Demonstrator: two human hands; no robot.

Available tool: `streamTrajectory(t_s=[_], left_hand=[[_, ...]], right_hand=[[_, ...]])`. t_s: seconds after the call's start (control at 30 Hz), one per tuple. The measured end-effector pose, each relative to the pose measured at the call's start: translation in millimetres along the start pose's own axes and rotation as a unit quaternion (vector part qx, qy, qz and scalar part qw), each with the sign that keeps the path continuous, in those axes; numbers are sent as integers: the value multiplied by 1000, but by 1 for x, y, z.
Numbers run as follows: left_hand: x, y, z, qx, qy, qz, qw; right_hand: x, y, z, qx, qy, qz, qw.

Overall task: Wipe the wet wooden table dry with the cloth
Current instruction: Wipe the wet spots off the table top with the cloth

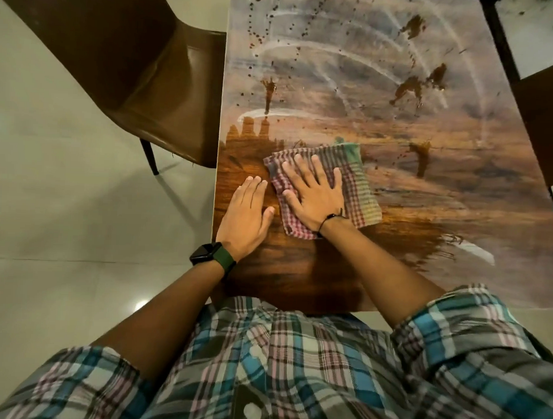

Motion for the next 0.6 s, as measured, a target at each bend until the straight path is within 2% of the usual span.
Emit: streamTrajectory(t_s=[0.2, 0.3, 0.4, 0.47, 0.6], left_hand=[[0, -2, -3, 7, -24, 3, 1000], [-1, -2, -5, 18, -29, 10, 999], [-1, 1, -3, 23, -41, 14, 999], [-1, 4, -3, 27, -42, 18, 999], [-1, 4, -4, 17, -39, 14, 999]], right_hand=[[-60, -4, -186, 47, 210, 1, 977], [-92, -6, -230, 68, 291, -8, 954], [-86, -7, -209, 70, 322, -23, 944], [-70, -6, -170, 67, 292, -22, 954], [-51, 5, -43, 18, 93, -27, 995]])
Point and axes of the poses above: each hand's wrist, its own x-axis towards the middle knuckle, its own y-axis out of the palm, z = x × y, the point moved 10 cm from there along x, towards the middle knuckle, and after that the axes turned 4 degrees about -y, right-handed, at the moved point
